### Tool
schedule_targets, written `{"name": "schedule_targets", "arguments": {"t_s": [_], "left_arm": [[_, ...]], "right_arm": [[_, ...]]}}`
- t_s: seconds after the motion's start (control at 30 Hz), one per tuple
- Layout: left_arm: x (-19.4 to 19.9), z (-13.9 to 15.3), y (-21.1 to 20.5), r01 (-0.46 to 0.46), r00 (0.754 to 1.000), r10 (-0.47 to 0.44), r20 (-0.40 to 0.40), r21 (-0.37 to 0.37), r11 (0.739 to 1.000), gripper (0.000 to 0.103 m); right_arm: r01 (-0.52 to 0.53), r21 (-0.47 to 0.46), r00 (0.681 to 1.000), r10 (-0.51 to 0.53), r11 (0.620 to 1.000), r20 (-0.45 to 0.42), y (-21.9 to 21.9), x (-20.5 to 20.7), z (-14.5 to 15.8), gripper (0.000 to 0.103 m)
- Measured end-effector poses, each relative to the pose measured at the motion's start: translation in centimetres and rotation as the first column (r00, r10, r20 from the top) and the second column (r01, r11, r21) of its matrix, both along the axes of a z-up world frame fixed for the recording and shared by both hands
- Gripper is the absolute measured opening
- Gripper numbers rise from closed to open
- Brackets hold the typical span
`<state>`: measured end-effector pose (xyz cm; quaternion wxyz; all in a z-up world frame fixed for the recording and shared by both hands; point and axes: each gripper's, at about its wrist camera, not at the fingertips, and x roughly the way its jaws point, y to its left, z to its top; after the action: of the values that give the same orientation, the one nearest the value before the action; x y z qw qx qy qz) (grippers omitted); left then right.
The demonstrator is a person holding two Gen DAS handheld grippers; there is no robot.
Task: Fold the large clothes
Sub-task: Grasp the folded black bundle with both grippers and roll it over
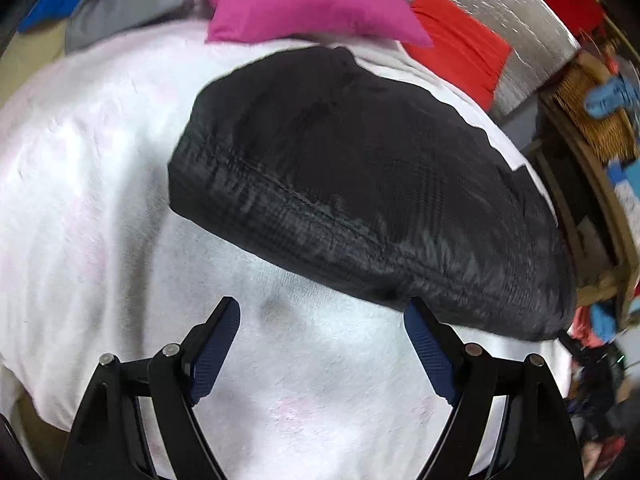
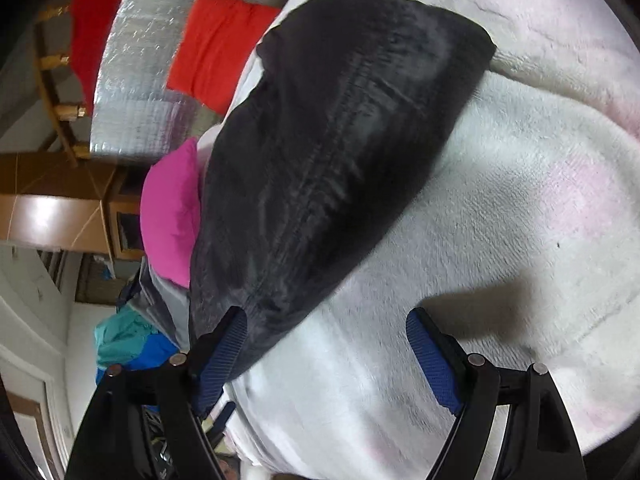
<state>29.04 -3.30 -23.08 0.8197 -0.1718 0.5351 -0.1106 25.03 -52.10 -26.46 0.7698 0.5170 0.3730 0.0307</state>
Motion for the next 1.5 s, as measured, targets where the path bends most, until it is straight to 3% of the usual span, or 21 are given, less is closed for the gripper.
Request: {"name": "schedule_targets", "arguments": {"t_s": [0.23, 0.47, 0.57, 0.6, 0.63, 0.73, 0.83, 0.93, 1.07, 1.1, 1.13, 1.2, 1.4, 1.5], "left_arm": [[1.9, -0.6, 2.4, -0.14, 0.99, 0.134, -0.052, -0.14, 0.98, 0.084], [3.7, -1.2, 3.3, -0.223, 0.975, 0.218, -0.051, -0.179, 0.958, 0.084], [4.1, -1.1, 3.0, -0.238, 0.971, 0.237, -0.026, -0.164, 0.957, 0.076], [4.1, -0.9, 2.9, -0.238, 0.971, 0.239, -0.014, -0.152, 0.959, 0.069], [4.1, -0.5, 2.8, -0.239, 0.97, 0.242, 0.005, -0.143, 0.96, 0.06], [3.4, 0.9, 3.4, -0.231, 0.967, 0.241, 0.08, -0.125, 0.965, 0.044], [2.8, 2.2, 2.8, -0.207, 0.963, 0.217, 0.158, -0.073, 0.976, 0.042], [3.0, 1.1, 2.1, -0.186, 0.976, 0.183, 0.121, 0.017, 0.982, 0.044], [3.3, -0.1, 2.8, -0.206, 0.978, 0.206, 0.037, -0.019, 0.978, 0.061], [3.3, -0.3, 3.1, -0.203, 0.979, 0.203, 0.007, -0.034, 0.979, 0.069], [3.2, -0.4, 3.2, -0.204, 0.979, 0.204, -0.002, -0.042, 0.978, 0.07], [2.3, -0.5, 3.4, -0.206, 0.979, 0.205, -0.015, -0.06, 0.977, 0.072], [1.0, -1.3, 0.6, -0.098, 0.994, 0.087, -0.071, -0.169, 0.981, 0.075], [1.6, -1.5, -0.5, -0.079, 0.996, 0.068, -0.063, -0.197, 0.977, 0.075]], "right_arm": [[0.136, 0.036, 0.988, -0.138, 0.99, 0.067, -2.1, 1.5, 0.5, 0.084], [0.259, 0.09, 0.961, -0.265, 0.962, 0.077, -5.1, 3.1, 0.7, 0.085], [0.235, 0.004, 0.969, -0.235, 0.972, 0.077, -4.6, 3.9, 1.6, 0.072], [0.223, -0.072, 0.973, -0.218, 0.972, 0.07, -4.0, 4.3, 2.3, 0.057], [0.217, -0.12, 0.975, -0.21, 0.969, 0.073, -3.9, 4.2, 2.6, 0.05], [0.212, -0.193, 0.973, -0.189, 0.958, 0.131, -3.6, 3.7, 4.3, 0.039], [0.22, -0.279, 0.969, -0.175, 0.935, 0.177, -2.8, 3.3, 5.7, 0.038], [0.196, -0.321, 0.98, -0.169, 0.927, 0.109, -2.8, 3.7, 4.9, 0.038], [0.179, -0.197, 0.984, -0.173, 0.964, 0.049, -4.2, 3.3, 3.3, 0.044], [0.177, -0.18, 0.984, -0.172, 0.968, 0.04, -4.3, 2.9, 3.2, 0.052], [0.172, -0.168, 0.985, -0.168, 0.971, 0.035, -4.4, 2.6, 3.2, 0.073], [0.151, -0.137, 0.988, -0.145, 0.979, 0.056, -3.8, 1.8, 3.1, 0.082], [-0.005, -0.088, 1.0, 0.008, 0.996, 0.029, -0.3, 2.7, 1.9, 0.082], [-0.024, -0.087, 0.999, 0.028, 0.996, 0.047, 1.4, 3.6, 1.4, 0.082]]}}
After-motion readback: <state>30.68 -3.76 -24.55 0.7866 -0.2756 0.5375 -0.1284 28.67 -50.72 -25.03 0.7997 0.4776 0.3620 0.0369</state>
